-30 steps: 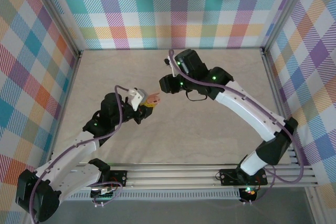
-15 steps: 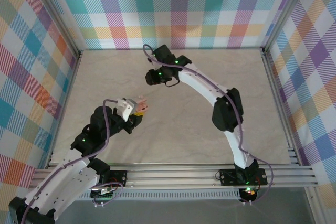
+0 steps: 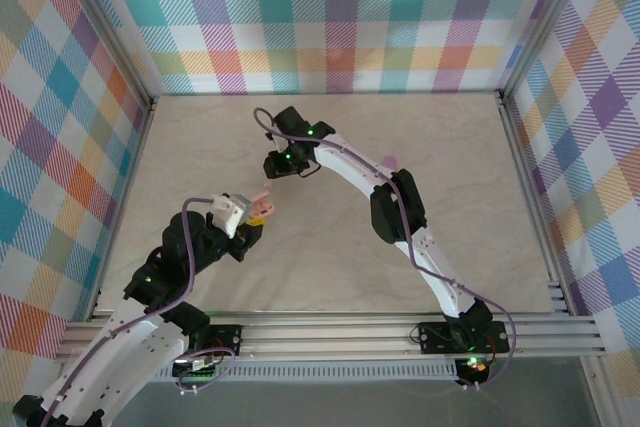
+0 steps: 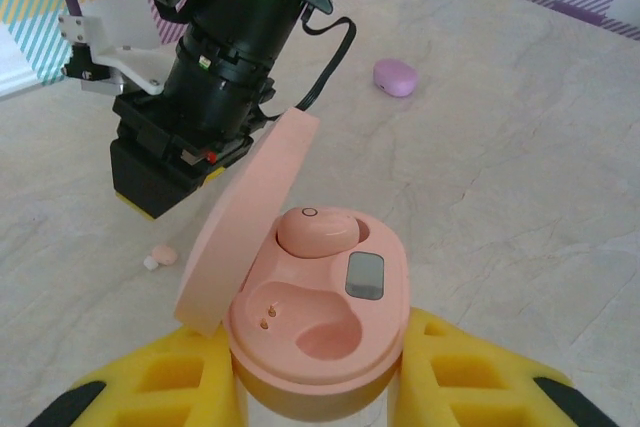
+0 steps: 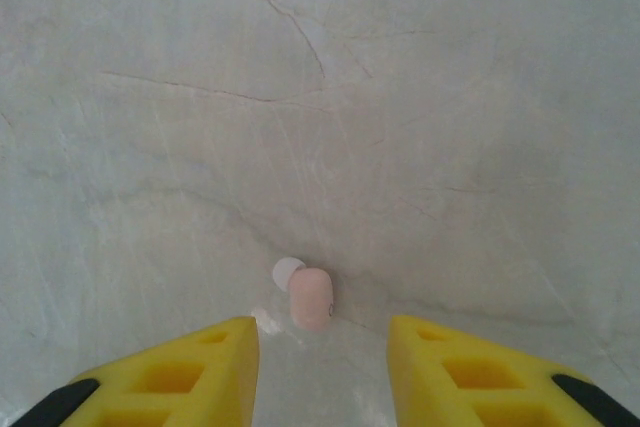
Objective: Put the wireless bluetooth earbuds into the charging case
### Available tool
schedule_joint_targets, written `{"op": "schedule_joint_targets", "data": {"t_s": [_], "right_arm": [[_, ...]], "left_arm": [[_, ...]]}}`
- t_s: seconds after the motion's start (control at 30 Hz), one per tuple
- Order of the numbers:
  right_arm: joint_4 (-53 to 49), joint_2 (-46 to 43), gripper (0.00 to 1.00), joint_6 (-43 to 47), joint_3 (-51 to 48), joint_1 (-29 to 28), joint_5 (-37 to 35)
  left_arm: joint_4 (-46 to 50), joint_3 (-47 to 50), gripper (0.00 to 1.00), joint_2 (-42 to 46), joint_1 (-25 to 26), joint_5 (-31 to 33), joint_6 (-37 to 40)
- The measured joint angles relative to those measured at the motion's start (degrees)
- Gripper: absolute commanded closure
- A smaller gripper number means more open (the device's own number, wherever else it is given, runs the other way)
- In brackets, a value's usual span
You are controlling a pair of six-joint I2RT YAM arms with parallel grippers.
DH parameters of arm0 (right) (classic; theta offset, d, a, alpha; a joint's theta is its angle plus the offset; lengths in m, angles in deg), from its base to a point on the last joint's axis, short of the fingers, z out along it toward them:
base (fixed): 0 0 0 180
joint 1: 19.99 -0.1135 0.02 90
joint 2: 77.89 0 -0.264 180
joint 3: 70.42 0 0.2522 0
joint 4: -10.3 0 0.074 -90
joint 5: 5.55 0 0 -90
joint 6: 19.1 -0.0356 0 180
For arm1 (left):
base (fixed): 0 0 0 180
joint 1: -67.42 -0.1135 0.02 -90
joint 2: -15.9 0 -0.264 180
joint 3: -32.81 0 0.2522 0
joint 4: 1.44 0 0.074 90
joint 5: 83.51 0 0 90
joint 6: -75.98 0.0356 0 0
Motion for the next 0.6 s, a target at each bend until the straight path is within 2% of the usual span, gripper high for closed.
{"op": "schedule_joint_targets", "data": {"t_s": [0.6], "right_arm": [[0.02,2.69,0.57,8.52,0.52,-3.48,-5.99]], "left_arm": [[0.15,0.0,0.9,0.02,0.0,0.61,-0.96]]}}
